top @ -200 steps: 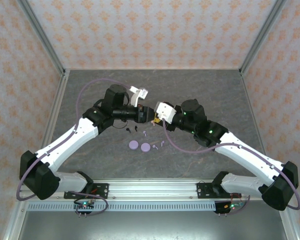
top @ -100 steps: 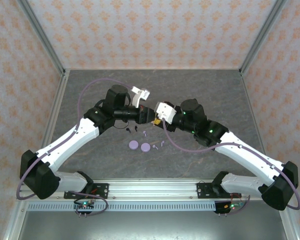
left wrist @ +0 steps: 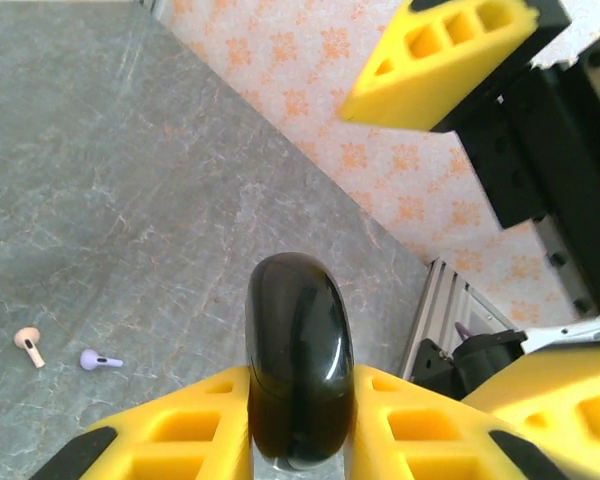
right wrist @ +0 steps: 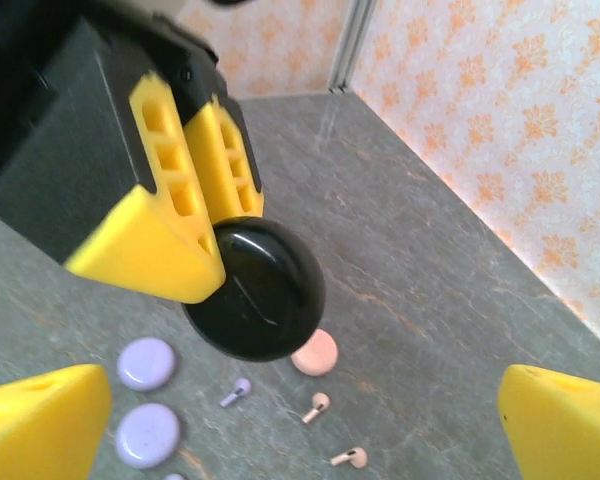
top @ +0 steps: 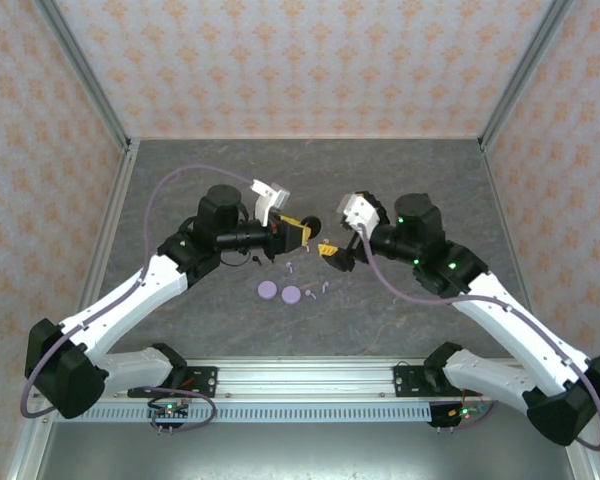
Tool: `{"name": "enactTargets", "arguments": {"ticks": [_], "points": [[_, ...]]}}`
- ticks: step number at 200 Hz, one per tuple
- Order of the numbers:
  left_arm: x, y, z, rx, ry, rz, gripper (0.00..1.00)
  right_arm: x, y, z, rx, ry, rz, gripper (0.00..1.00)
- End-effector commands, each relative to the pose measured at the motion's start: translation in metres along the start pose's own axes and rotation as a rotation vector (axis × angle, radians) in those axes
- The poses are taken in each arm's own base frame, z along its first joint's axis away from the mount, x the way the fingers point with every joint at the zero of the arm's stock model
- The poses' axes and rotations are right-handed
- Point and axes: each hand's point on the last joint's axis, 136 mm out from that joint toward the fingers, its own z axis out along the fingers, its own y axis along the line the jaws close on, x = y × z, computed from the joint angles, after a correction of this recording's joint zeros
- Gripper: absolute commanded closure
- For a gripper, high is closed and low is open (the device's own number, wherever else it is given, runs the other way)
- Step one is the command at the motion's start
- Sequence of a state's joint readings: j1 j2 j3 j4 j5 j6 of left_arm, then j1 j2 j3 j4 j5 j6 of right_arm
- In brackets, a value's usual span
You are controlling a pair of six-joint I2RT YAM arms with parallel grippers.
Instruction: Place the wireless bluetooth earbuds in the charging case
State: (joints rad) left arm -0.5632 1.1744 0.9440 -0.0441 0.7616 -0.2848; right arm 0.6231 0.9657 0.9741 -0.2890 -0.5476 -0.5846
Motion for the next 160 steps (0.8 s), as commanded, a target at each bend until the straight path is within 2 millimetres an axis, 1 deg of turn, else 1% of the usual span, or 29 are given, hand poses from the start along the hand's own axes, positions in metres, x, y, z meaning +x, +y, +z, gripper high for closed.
{"name": "enactTargets", "arguments": {"ticks": [1,24,41,63,91,112,136,160], "points": [[-0.017,-0.015,-0.011,0.024,-0.124,0.198,0.76,0.001,0.024,-0.008,-0.149,-0.045,0.129,0.01],[-0.014,-0.023,-0.019,0.044,-0.15,0.307,0.82,-0.005,0.022,-0.009,-0.151,-0.096,0.174,0.06],[-0.008,-0.028,-0.023,0.062,-0.134,0.381,0.88,-0.011,0.019,-0.008,-0.141,-0.132,0.183,0.11],[0.0,-0.034,-0.028,0.084,-0.11,0.458,0.94,-0.02,0.026,-0.007,-0.201,-0.168,0.164,0.19],[0.005,-0.041,-0.033,0.108,-0.084,0.529,0.97,-0.023,0.04,-0.006,-0.316,-0.13,0.129,0.26],[0.008,-0.045,-0.033,0.129,-0.063,0.542,0.98,-0.026,0.05,-0.005,-0.406,-0.109,0.113,0.27],[0.007,-0.048,-0.032,0.154,-0.051,0.544,1.0,-0.03,0.054,-0.003,-0.463,-0.102,0.105,0.29],[0.008,-0.05,-0.03,0.166,-0.044,0.546,1.0,-0.031,0.054,0.001,-0.486,-0.095,0.094,0.34]]}}
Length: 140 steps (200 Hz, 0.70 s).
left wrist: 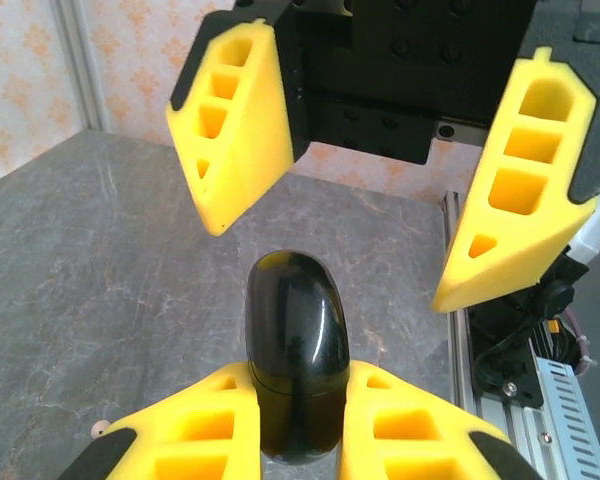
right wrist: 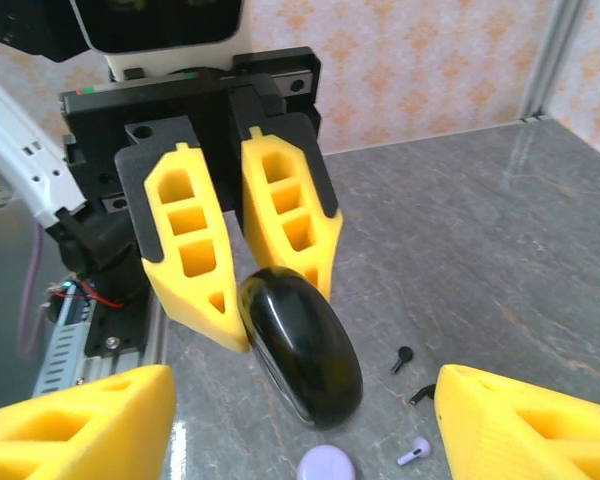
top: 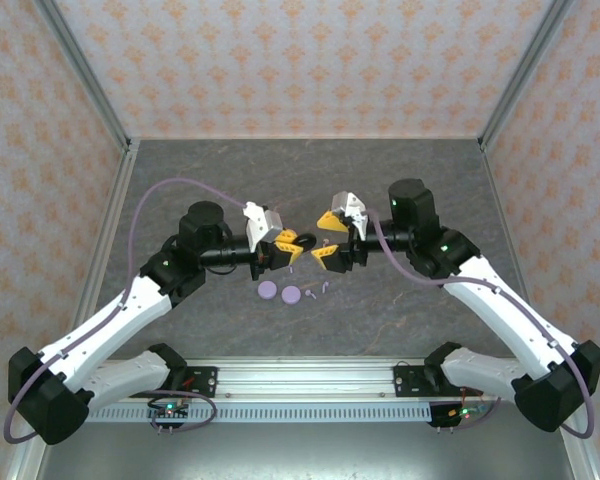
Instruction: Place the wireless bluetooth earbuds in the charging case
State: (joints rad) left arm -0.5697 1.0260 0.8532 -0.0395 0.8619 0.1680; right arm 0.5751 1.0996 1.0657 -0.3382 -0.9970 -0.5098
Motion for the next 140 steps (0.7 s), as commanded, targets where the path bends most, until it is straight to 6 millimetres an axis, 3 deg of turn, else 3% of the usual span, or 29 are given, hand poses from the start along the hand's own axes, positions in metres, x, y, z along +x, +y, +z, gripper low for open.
{"name": "enactTargets", "arguments": {"ticks": [1,96,111,128,140], "points": [[-0.0149,-0.0107,-0.0012,0.051,-0.018,0.056,1.0,-0.0097,0.0122,-0.0016,-0.084,-0.011,-0.047,0.34],[-0.0158,-0.0112,0.0,0.056,-0.012,0.051,1.0,-0.0058,0.0148,0.0023,-0.128,0.016,-0.033,0.71],[-0.0144,-0.0111,0.0006,0.057,-0.006,0.049,0.91,-0.0073,0.0154,0.0004,-0.122,0.016,-0.041,0.73],[-0.012,-0.0097,0.0006,0.049,0.003,0.049,0.69,-0.0096,0.0162,-0.0014,-0.117,0.012,-0.047,0.73],[-0.0104,-0.0097,0.0004,0.048,0.007,0.051,0.64,-0.0109,0.0169,-0.0024,-0.114,0.009,-0.05,0.73]]}}
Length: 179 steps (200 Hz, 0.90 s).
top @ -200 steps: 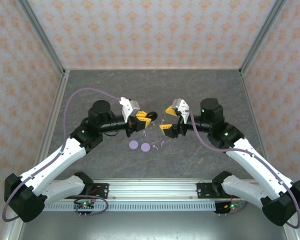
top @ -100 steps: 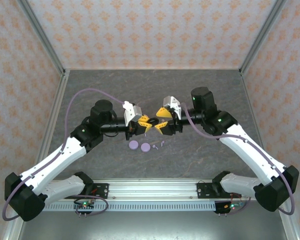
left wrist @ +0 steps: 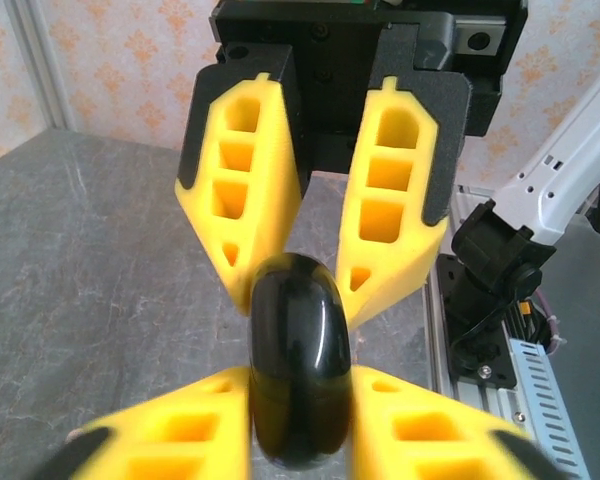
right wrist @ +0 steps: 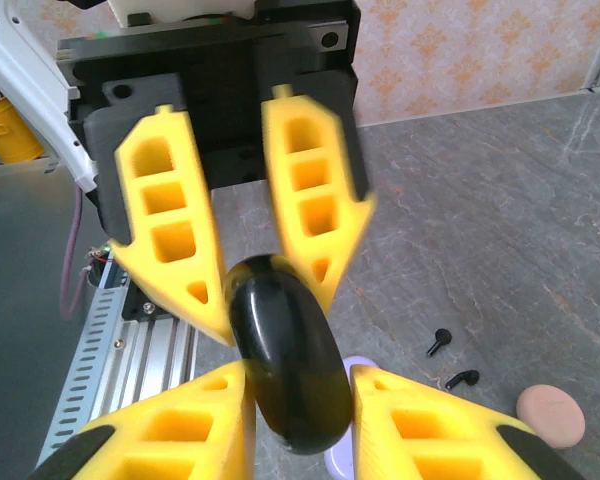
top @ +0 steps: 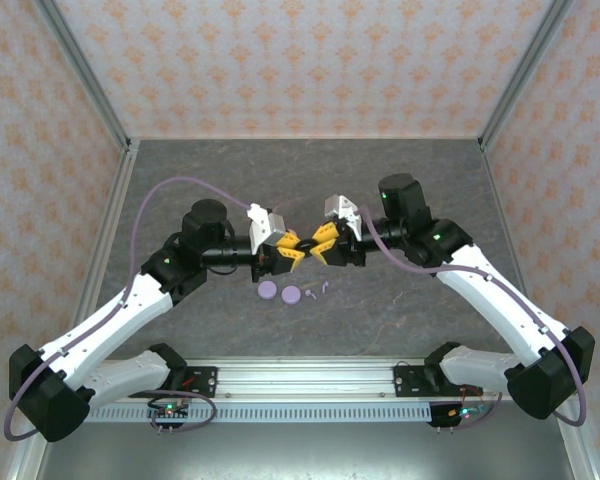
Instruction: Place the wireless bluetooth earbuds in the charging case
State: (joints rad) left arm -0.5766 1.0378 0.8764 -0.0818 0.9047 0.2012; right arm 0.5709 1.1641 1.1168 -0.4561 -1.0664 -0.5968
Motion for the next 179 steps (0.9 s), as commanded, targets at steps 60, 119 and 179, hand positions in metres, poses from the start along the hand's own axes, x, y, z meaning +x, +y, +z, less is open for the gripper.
{"name": "enactTargets", "arguments": {"ticks": [60,119,179], "points": [[-0.009,0.0,0.002,0.003,-0.014,0.026,0.61,-0.025,0.011,-0.009,-0.025,-0.058,-0.056,0.73],[-0.009,0.001,0.007,0.016,-0.009,0.015,0.65,-0.027,0.011,-0.002,-0.044,-0.067,-0.046,0.73],[-0.009,0.001,0.007,0.011,-0.01,0.014,0.71,-0.021,0.009,0.004,-0.044,-0.047,-0.03,0.74]]}}
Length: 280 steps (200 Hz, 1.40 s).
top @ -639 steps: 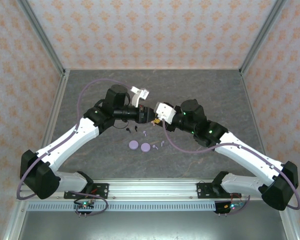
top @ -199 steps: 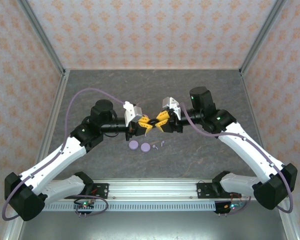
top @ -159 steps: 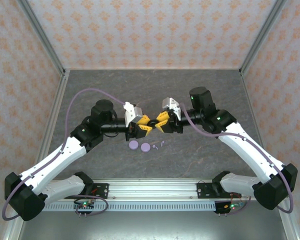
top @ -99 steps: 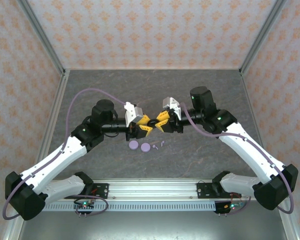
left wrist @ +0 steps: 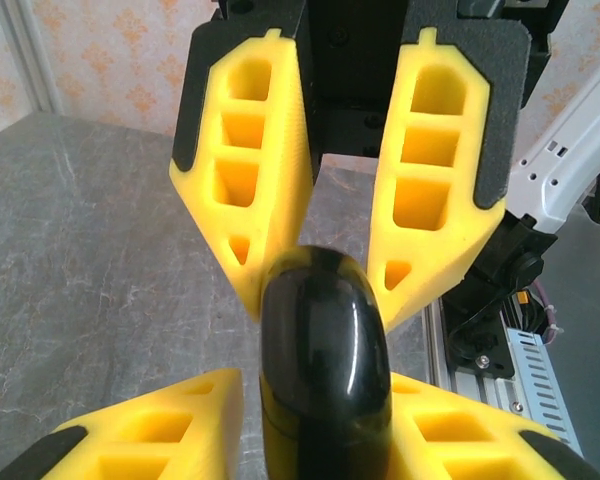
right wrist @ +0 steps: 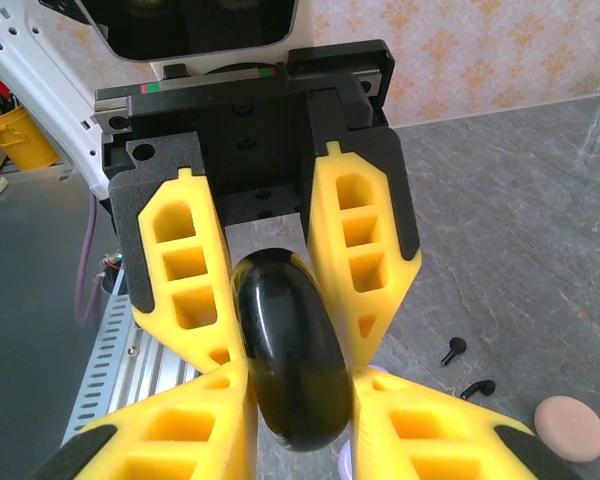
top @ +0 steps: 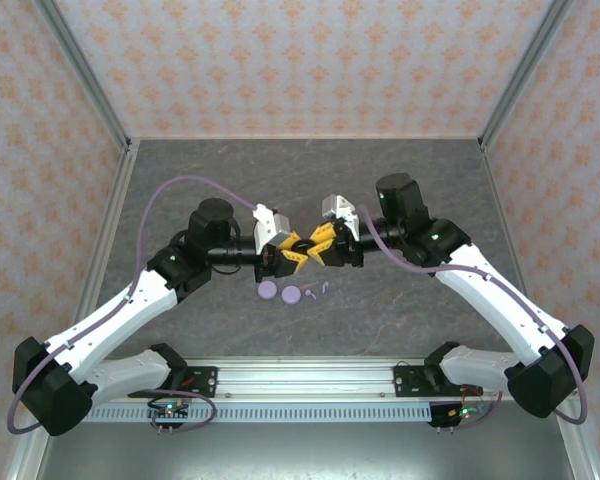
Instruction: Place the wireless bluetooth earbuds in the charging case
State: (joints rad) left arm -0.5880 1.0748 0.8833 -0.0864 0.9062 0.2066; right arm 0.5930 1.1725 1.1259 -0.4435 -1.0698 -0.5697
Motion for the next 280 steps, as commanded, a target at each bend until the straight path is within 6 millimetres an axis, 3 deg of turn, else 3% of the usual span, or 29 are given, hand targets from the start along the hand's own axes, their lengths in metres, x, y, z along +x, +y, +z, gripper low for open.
{"name": "enactTargets", "arguments": {"ticks": [1,43,125,232,280], "points": [[-0.016,-0.001,-0.002,-0.005,-0.036,0.028,0.72,-0.017,0.005,-0.001,-0.023,-0.04,-0.041,0.74],[-0.014,0.001,-0.002,-0.019,-0.028,0.026,0.84,-0.019,0.003,-0.002,-0.002,-0.041,-0.036,0.71],[-0.011,0.001,-0.004,-0.034,-0.018,0.032,0.91,-0.025,-0.017,-0.005,0.124,-0.056,-0.047,0.33],[-0.007,0.001,0.0,-0.039,0.009,0.038,0.93,-0.042,-0.046,-0.019,0.265,-0.065,-0.037,0.25],[-0.007,0.001,0.0,-0.042,0.011,0.043,0.93,-0.042,-0.039,-0.024,0.252,-0.065,-0.03,0.25]]}}
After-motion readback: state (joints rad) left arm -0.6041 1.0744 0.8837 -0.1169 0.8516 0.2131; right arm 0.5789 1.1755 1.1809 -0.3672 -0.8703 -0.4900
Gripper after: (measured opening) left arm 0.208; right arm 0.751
